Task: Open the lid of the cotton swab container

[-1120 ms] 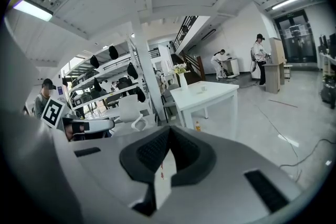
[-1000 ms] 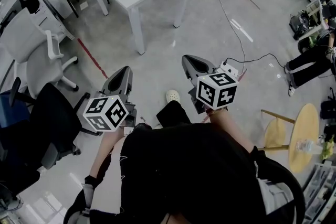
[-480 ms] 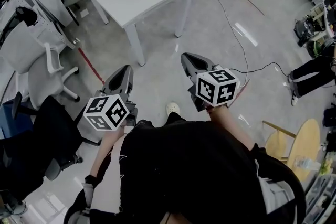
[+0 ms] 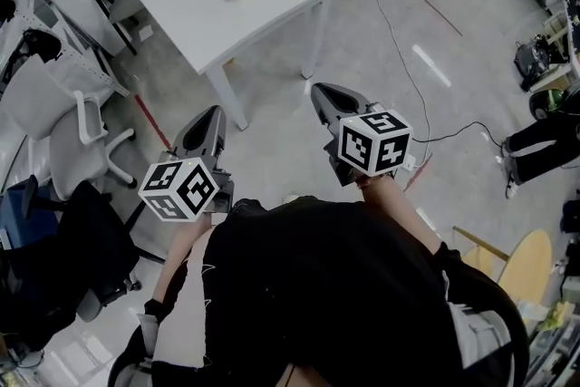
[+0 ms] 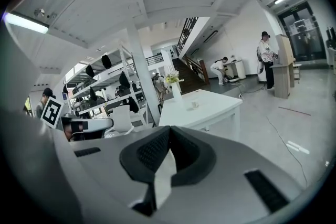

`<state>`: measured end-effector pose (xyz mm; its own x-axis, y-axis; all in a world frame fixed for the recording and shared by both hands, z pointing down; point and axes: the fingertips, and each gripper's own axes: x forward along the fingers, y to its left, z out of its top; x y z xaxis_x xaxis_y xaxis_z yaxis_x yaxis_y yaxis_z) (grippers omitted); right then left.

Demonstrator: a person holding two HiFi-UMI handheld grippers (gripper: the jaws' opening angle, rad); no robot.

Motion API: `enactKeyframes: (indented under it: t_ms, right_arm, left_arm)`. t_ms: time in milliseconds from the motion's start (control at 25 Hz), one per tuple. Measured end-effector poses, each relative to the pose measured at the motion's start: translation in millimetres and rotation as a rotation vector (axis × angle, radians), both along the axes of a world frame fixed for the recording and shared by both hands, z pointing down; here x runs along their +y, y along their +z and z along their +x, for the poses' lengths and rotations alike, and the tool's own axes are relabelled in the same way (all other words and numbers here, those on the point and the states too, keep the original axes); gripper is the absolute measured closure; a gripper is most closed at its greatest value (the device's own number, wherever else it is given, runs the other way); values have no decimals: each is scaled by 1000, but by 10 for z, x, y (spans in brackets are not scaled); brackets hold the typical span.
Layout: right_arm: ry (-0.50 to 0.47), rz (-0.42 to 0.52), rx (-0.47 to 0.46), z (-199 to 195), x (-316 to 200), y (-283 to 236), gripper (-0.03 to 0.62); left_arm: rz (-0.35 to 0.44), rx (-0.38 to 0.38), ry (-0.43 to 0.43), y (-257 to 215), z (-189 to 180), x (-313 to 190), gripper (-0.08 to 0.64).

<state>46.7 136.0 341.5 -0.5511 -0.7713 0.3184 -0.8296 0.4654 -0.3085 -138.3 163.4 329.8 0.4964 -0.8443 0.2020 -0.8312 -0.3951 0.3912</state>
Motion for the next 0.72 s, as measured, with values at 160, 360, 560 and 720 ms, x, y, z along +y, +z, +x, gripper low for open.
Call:
enactKeyframes:
  t_ms: [160,360,560,720]
  right_arm:
    - [-3,18,-5,178,-232,-47,589]
    - [-3,7,-23,341,-369,11,589]
    - [4,-33,-52,383,-384,176,589]
    - [23,-45,-58,478,-394,229,589]
  left_arm:
    - [17,4,-17,-39,120,-196,549]
    - [9,-7,-41,-12,208,-324,549]
    - [-19,-47,-34,100,209,-388,549]
    - [-47,-63,-50,201,133,-484,549]
